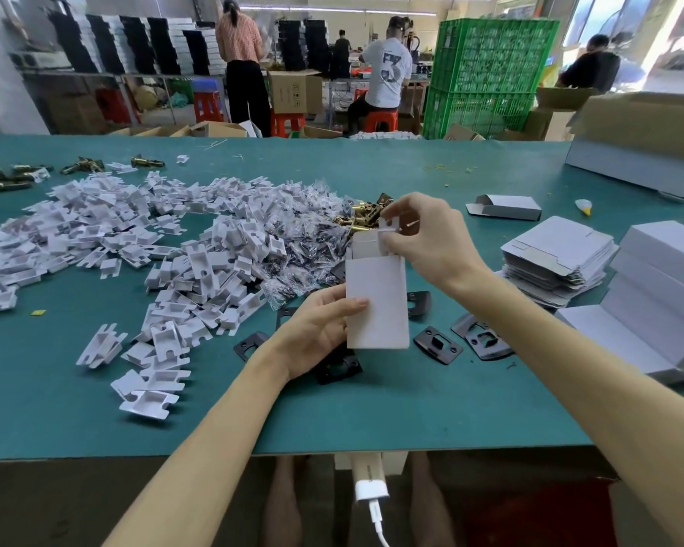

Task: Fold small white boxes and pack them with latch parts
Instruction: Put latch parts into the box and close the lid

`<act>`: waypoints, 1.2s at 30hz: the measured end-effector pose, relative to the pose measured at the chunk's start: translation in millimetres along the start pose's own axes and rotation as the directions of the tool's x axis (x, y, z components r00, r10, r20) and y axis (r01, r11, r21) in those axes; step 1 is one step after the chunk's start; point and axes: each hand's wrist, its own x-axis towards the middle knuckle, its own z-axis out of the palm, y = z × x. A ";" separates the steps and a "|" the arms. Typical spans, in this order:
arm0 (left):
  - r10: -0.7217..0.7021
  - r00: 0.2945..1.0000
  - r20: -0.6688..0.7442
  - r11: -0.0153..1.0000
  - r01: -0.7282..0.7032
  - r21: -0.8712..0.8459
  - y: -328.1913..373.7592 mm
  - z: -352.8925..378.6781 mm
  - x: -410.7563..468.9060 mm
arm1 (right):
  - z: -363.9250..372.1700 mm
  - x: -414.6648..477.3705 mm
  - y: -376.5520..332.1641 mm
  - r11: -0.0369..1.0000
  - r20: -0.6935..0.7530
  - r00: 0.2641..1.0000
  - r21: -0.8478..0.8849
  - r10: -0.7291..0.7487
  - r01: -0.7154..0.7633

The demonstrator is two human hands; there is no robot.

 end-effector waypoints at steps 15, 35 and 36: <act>-0.194 0.981 0.018 0.981 0.194 -0.022 3.2 3.3 -5.6 | 4.4 -0.7 -4.5 0.940 0.142 0.985 -0.339 0.100 -0.046; -0.046 0.987 -0.153 0.991 0.026 -0.133 0.3 1.7 1.7 | -5.9 -22.8 22.6 0.965 0.012 0.996 -0.250 0.084 -0.078; -0.035 0.986 -0.165 0.989 0.011 -0.145 0.3 1.2 2.1 | -5.8 -27.8 29.0 0.945 0.086 0.988 -0.313 0.125 -0.092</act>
